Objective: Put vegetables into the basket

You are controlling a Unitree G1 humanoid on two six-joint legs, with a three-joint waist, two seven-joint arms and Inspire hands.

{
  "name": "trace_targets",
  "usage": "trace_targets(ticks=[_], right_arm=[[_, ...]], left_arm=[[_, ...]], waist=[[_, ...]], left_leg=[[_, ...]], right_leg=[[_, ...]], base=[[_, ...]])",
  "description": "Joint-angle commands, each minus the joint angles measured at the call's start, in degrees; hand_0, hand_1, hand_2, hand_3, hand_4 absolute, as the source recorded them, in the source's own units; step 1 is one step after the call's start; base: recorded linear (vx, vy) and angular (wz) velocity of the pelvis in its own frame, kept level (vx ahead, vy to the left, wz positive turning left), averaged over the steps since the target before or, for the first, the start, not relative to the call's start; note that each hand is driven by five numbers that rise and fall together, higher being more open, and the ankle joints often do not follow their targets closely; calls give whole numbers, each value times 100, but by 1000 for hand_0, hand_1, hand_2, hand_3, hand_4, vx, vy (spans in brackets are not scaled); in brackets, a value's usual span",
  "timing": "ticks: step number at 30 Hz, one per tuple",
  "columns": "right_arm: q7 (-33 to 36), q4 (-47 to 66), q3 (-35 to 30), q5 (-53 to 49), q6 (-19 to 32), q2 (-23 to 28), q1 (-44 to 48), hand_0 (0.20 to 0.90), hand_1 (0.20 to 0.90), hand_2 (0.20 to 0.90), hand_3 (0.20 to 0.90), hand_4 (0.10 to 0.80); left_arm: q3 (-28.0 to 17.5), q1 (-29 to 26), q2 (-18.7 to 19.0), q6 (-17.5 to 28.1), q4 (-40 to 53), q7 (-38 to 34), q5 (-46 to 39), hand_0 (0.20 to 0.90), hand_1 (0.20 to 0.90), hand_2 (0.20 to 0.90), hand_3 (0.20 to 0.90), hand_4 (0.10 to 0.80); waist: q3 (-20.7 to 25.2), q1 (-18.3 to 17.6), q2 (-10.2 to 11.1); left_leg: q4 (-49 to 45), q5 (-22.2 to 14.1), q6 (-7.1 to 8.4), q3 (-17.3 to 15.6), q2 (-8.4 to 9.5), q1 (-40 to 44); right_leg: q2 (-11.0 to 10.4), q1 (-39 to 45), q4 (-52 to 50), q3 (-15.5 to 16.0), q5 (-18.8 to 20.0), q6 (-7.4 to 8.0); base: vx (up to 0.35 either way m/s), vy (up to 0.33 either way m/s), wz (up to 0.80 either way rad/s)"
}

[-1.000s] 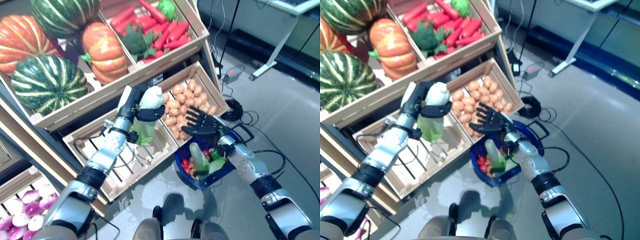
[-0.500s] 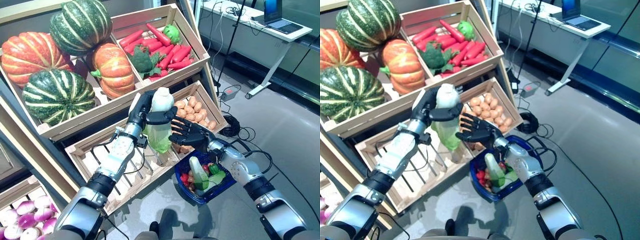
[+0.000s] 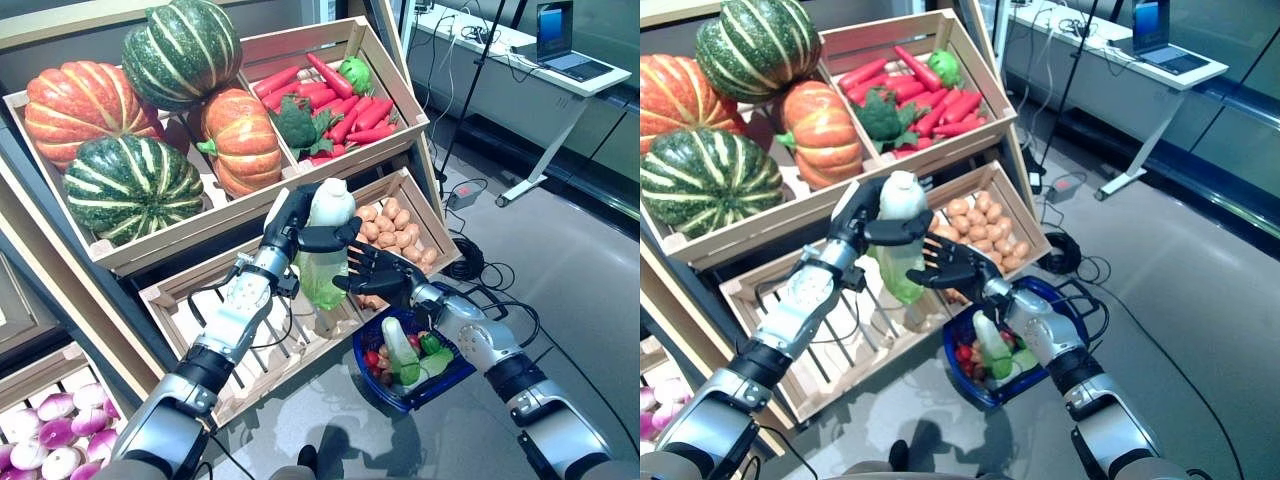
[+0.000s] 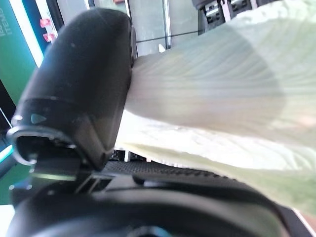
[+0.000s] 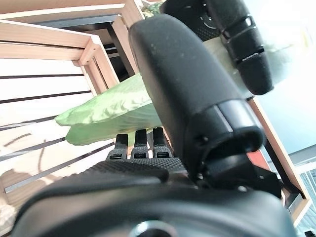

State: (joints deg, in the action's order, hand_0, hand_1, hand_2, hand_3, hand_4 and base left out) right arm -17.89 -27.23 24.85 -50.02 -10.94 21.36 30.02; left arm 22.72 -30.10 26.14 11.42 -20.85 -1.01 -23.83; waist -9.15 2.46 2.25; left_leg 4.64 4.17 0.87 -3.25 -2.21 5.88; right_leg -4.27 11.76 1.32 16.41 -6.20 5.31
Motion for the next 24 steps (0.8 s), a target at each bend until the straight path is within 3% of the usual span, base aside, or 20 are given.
trace_targets(ticks=[1,10,15,24], right_arm=[[-318,414,123,-389,321,-426,487,900,900,900,900,800],[536,320,241,878,683,-343,558,900,900,900,900,800],[776,90,315,952,616,-501,621,900,900,900,900,800],[1175,-133,337,1071,702,-697,823,900,900,900,900,800]], left_arm=[[242,-527,-444,486,235,379,-358,300,300,300,300,400],[196,-254,-877,502,593,532,-1473,300,300,300,300,400],[237,-79,-1343,401,1040,670,-2258,300,300,300,300,400],[382,29,-1596,199,1441,643,-2886,300,300,300,300,400]], waist=[[728,30,7],[727,21,36],[662,69,44],[626,151,48]], left_leg=[[-13,-240,217,-23,-120,172],[5,-217,220,-23,-142,190],[16,-229,211,12,-141,198],[36,-239,214,39,-126,197]], right_leg=[[-122,-250,2,-223,607,-177],[-129,-235,40,-262,649,-168],[-141,-224,51,-251,664,-181],[-160,-182,114,-202,705,-181]], base=[[37,-15,-1],[9,-1,-1],[0,0,0],[0,0,0]])
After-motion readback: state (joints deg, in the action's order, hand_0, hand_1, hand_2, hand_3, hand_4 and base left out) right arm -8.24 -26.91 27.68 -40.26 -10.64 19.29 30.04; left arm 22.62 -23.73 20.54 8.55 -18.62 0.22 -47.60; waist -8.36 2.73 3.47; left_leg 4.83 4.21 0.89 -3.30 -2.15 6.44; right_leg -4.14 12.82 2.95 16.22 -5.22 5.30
